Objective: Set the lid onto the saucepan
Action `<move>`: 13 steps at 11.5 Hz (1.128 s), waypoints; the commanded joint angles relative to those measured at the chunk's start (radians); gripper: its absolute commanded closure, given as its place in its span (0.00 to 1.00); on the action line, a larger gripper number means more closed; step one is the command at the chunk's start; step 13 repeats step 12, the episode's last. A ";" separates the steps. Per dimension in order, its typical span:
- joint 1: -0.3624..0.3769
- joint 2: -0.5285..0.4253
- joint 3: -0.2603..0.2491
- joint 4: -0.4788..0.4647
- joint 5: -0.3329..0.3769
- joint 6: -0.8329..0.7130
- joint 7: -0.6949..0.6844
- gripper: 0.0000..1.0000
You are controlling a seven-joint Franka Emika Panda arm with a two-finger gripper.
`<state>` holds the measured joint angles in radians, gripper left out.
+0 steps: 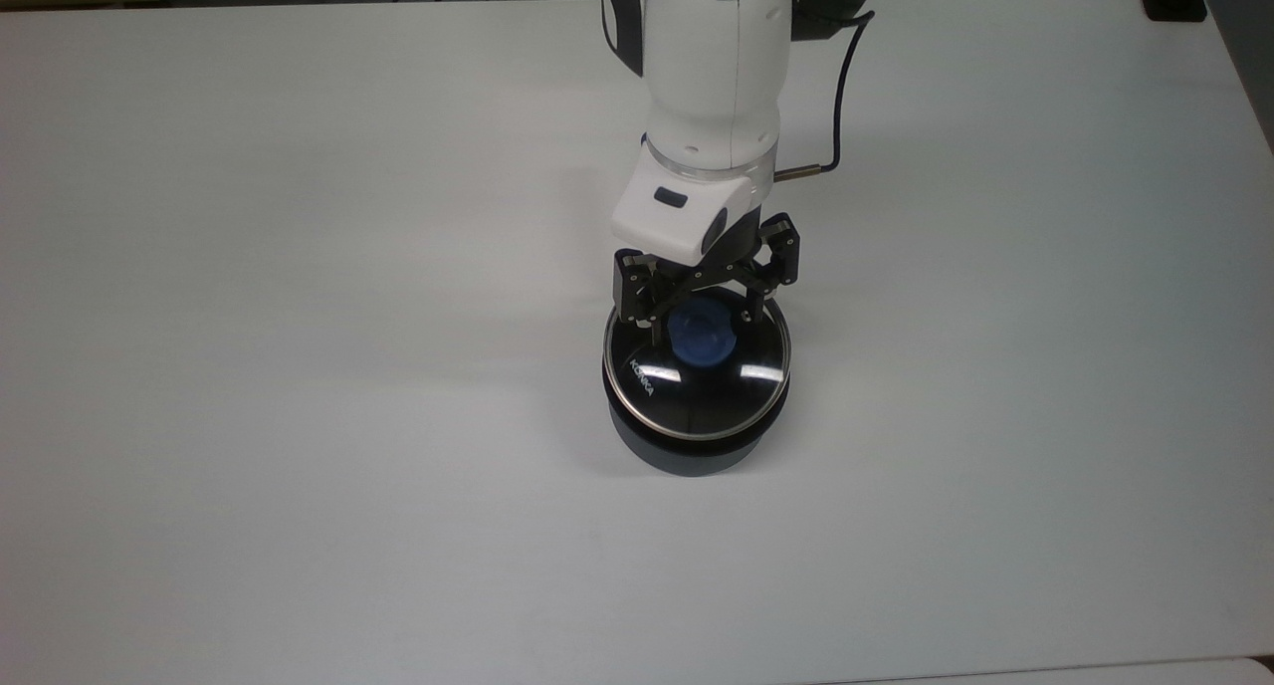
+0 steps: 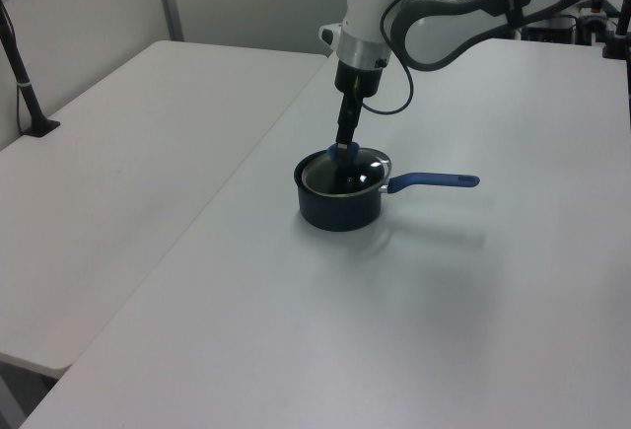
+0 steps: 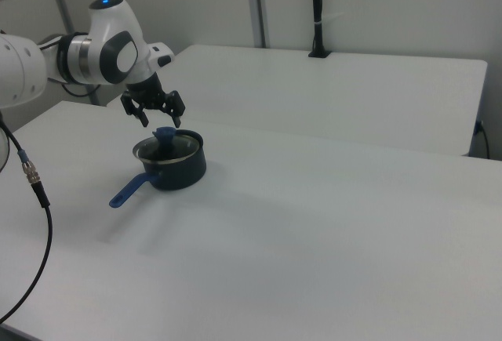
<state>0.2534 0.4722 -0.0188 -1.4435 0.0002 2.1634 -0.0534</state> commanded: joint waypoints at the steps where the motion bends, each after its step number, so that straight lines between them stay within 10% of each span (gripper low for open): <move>1: 0.004 -0.081 -0.020 -0.006 -0.008 -0.113 0.043 0.00; 5: -0.023 -0.275 -0.021 -0.052 -0.067 -0.494 0.131 0.00; 13: -0.224 -0.461 0.063 -0.143 -0.075 -0.556 0.150 0.00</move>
